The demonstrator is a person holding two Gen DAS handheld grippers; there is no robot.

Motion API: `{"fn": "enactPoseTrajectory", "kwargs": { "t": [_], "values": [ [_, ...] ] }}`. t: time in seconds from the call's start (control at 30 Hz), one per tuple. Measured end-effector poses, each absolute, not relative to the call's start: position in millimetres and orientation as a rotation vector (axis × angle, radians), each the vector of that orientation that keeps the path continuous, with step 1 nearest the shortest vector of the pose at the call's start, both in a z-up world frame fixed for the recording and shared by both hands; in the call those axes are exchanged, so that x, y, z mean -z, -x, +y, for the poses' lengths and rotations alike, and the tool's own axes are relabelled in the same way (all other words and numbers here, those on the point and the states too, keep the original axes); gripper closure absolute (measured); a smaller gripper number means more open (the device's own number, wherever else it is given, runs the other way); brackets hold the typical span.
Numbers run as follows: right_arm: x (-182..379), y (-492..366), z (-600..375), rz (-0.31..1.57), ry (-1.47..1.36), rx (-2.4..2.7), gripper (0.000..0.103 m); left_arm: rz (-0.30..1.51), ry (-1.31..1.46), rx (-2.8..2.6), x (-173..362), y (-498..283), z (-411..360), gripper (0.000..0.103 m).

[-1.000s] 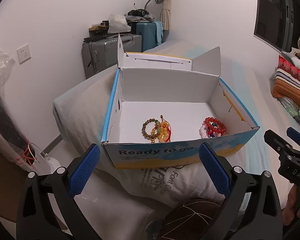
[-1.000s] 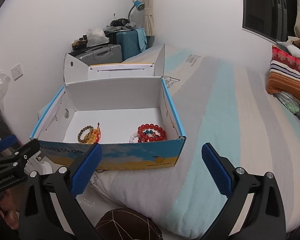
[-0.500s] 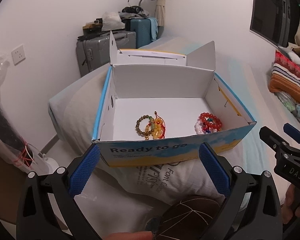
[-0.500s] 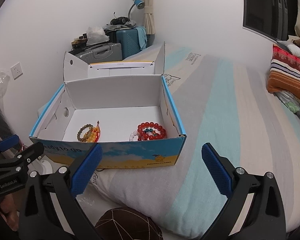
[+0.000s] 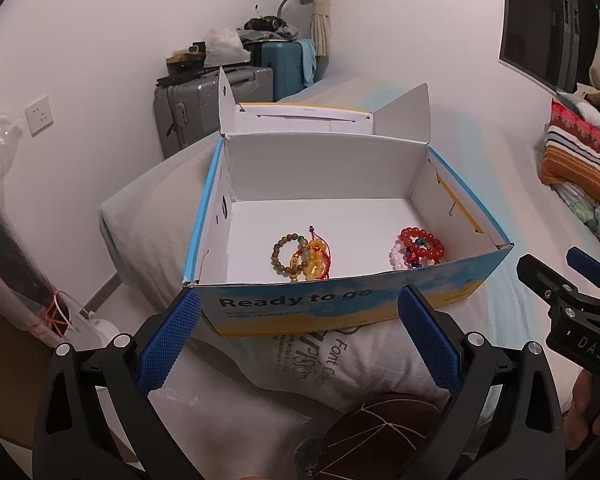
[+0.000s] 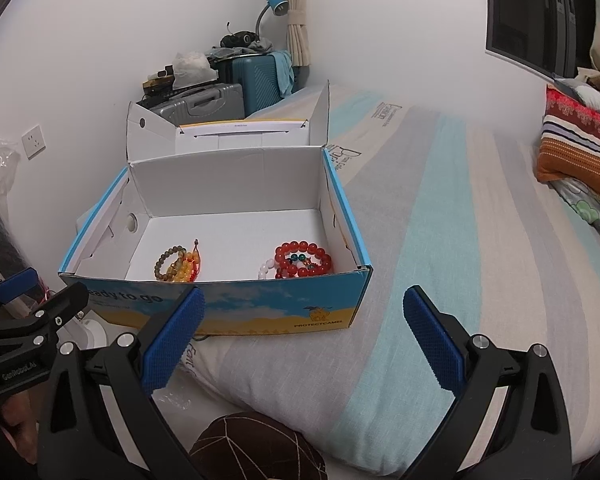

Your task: Organize jewelry

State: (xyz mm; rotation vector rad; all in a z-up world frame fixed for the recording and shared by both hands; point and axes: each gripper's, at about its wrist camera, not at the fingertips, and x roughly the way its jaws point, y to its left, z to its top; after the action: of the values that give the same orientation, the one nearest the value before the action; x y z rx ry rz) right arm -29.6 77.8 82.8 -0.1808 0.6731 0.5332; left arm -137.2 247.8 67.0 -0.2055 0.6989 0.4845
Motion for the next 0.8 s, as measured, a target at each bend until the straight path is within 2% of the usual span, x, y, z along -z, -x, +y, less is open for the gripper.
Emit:
{"fn": "enactPoseTrajectory", "kwargs": {
  "t": [0.8],
  "values": [
    [-80.1,26.5,75.8,0.686,0.179,-0.533,0.008,0.687,0.230,-0.465,-65.3,138.4,247.6,0.006]
  ]
}}
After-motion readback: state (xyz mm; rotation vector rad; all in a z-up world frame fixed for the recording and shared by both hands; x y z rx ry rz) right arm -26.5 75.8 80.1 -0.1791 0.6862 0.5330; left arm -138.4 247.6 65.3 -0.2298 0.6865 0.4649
